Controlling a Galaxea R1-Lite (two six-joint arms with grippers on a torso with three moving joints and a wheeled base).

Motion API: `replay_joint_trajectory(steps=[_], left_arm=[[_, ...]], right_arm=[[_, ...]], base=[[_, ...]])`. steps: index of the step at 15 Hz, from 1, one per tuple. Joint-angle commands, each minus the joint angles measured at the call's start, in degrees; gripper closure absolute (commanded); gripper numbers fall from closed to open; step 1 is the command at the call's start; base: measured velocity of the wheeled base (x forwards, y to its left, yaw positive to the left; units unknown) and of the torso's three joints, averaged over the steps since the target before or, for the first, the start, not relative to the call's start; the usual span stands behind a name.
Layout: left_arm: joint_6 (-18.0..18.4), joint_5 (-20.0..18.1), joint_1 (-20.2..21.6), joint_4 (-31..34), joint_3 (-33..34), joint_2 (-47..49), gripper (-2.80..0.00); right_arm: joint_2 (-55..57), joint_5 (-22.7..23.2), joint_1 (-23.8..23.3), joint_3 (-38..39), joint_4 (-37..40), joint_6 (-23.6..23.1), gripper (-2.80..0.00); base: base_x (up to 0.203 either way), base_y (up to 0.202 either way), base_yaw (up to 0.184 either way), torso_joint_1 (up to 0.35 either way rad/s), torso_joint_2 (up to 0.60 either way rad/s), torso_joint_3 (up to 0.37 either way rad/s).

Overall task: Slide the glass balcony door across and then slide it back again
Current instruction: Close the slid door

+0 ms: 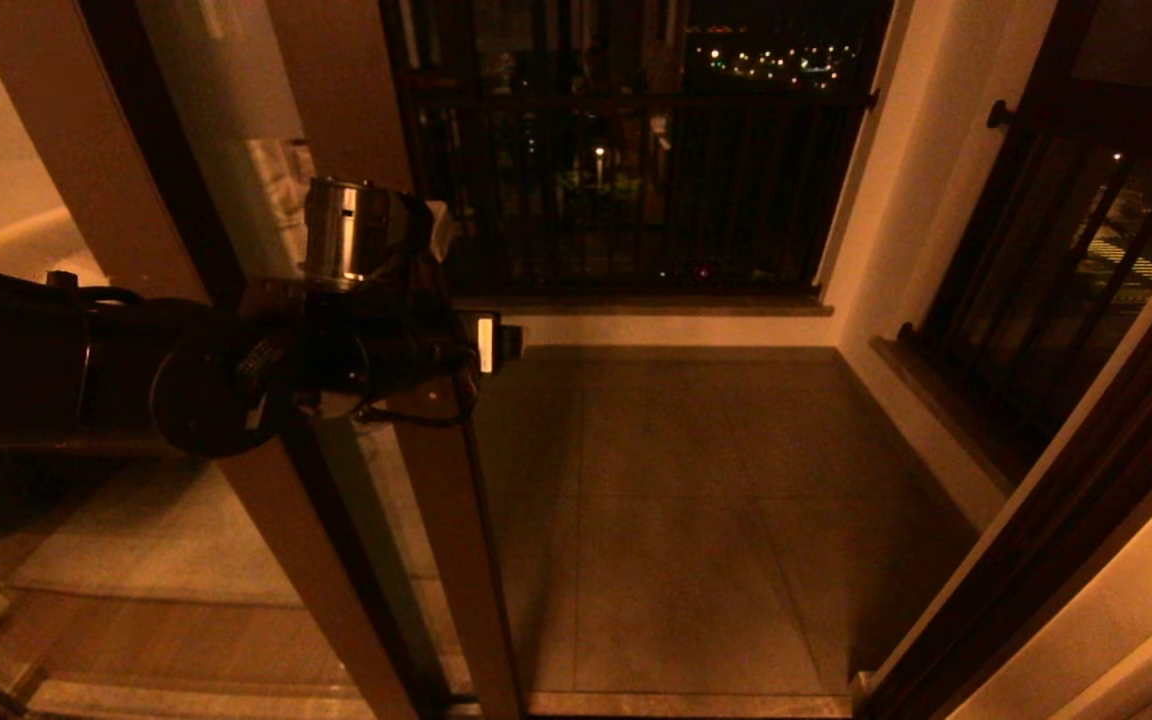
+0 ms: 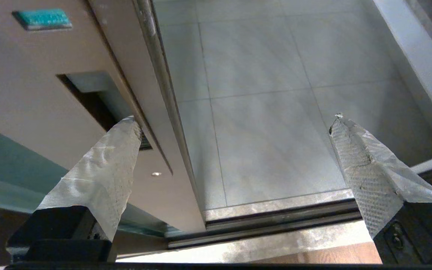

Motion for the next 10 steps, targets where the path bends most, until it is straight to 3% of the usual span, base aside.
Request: replay_joint_trajectory(steps=[1, 7, 10], left_arm=[[-0.1, 0.3, -0.8, 0.2, 0.0, -0.3, -2.80], [-0.1, 0.3, -3.4, 0.2, -0.7, 1.2, -2.80], [-0.1, 4.1, -4.9, 0.1, -2.0, 3.0, -2.80]], right_arm=[[0.1, 0.0, 0.0, 0.0, 0.0, 0.0, 0.00], [0.1, 0.0, 0.0, 0.0, 0.0, 0.0, 0.00], [0.1, 0.0, 0.0, 0.0, 0.0, 0.0, 0.00]], base=[[0.000, 0.000, 0.000, 0.000, 0.00, 0.000], [0.000, 0.000, 0.000, 0.000, 0.00, 0.000], [0.000, 0.000, 0.000, 0.000, 0.00, 0.000]])
